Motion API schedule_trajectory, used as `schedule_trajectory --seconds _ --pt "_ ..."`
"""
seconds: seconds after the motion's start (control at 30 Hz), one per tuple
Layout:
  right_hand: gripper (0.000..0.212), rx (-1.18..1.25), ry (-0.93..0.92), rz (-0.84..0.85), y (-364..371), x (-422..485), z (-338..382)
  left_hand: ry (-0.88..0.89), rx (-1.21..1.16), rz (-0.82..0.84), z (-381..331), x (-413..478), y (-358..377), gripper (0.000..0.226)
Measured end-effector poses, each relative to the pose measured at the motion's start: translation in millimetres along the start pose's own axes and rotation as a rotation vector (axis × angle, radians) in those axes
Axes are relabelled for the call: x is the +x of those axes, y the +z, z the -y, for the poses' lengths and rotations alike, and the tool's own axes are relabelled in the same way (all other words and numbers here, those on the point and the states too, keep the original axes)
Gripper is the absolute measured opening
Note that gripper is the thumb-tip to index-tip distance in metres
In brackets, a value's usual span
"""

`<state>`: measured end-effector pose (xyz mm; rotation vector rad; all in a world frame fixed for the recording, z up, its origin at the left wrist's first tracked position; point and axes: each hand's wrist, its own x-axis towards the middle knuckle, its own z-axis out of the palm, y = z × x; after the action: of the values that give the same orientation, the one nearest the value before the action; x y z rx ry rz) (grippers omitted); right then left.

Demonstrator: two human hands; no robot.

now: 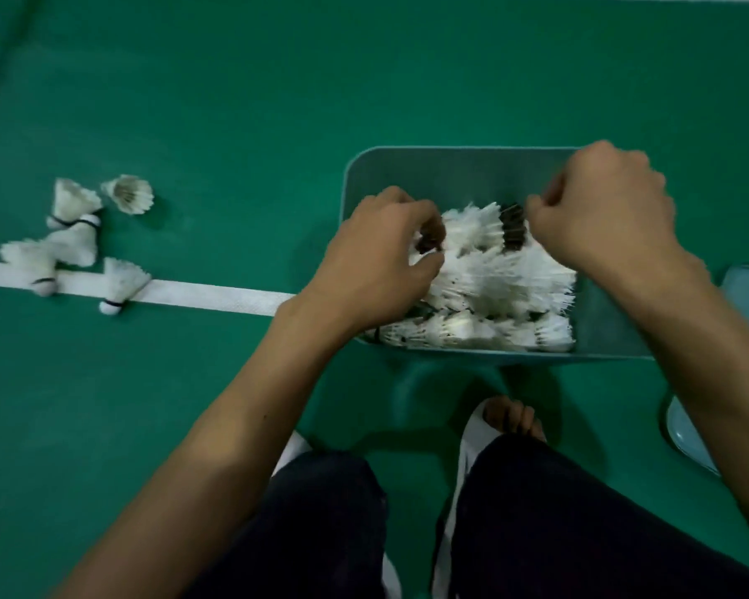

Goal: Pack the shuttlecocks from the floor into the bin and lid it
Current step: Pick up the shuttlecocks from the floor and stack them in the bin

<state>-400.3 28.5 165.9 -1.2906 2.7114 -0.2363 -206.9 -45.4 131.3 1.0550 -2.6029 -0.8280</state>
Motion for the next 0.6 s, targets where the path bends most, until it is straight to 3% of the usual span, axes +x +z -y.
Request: schedule_trajectory --seconds 0.27,0.37,0.47,0.6 --pt "0.024 0.258 -0.427 -0.009 32 -10 169 -0.322 -0.336 -0.416 100 -60 -46 0.005" --pt "0.018 0.251 -0.508 0.149 57 -11 223 -0.548 -0.332 -0.558 157 -86 -51 0.007" --pt "0.013 0.266 -0.533 0.392 89 -4 274 -0.881 -0.191 -0.654 229 -108 -54 0.021" --pt "0.018 0.29 -0.5 0.719 143 6 343 -1.088 0.096 -0.566 312 -124 -54 0.059"
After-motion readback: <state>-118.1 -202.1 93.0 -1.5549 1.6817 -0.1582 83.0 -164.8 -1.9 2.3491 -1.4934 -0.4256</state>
